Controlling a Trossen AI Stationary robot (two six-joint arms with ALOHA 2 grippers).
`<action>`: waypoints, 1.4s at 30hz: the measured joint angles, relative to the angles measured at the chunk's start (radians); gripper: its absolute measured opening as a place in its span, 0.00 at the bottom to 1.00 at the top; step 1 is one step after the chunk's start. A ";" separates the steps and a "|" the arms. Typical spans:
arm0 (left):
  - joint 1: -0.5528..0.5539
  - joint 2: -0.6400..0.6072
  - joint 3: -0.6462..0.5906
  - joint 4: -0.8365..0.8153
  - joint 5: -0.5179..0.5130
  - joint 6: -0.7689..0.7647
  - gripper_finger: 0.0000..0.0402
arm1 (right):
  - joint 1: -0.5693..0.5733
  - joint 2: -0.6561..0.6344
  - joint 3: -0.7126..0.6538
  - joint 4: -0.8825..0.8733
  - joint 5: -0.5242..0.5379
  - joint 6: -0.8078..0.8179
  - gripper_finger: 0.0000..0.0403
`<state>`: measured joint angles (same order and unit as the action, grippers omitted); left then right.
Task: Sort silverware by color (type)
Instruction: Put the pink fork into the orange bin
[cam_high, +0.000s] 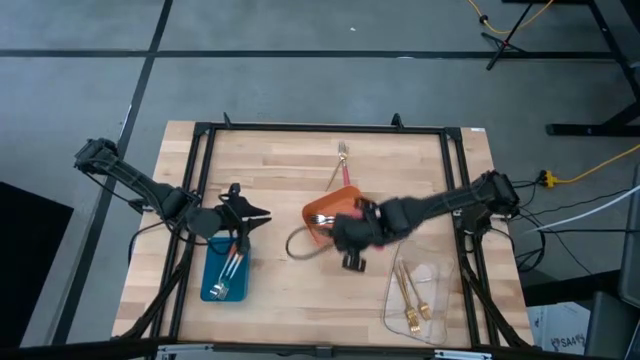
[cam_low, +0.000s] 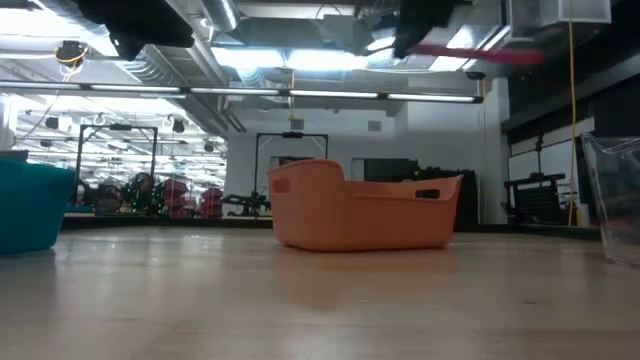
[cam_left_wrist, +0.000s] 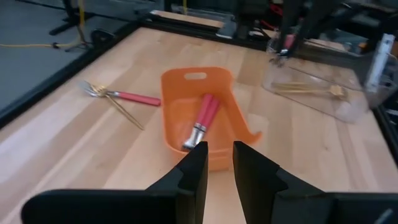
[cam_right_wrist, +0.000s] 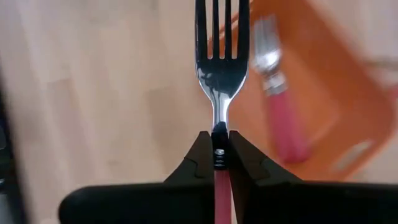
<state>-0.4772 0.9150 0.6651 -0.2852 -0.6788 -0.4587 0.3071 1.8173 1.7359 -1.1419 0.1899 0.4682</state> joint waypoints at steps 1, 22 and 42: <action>0.002 0.000 0.000 0.002 -0.012 0.000 0.17 | -0.025 -0.001 0.000 0.002 0.006 -0.055 0.01; 0.074 0.000 0.000 -0.011 -0.042 -0.001 0.17 | -0.314 0.085 -0.058 0.215 -0.096 -0.556 0.01; 0.074 0.000 0.000 -0.014 -0.034 -0.005 0.17 | -0.314 0.085 -0.352 0.465 -0.157 -0.522 0.03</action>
<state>-0.4034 0.9154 0.6651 -0.2989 -0.7127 -0.4637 -0.0071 1.9022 1.3835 -0.6771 0.0326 -0.0540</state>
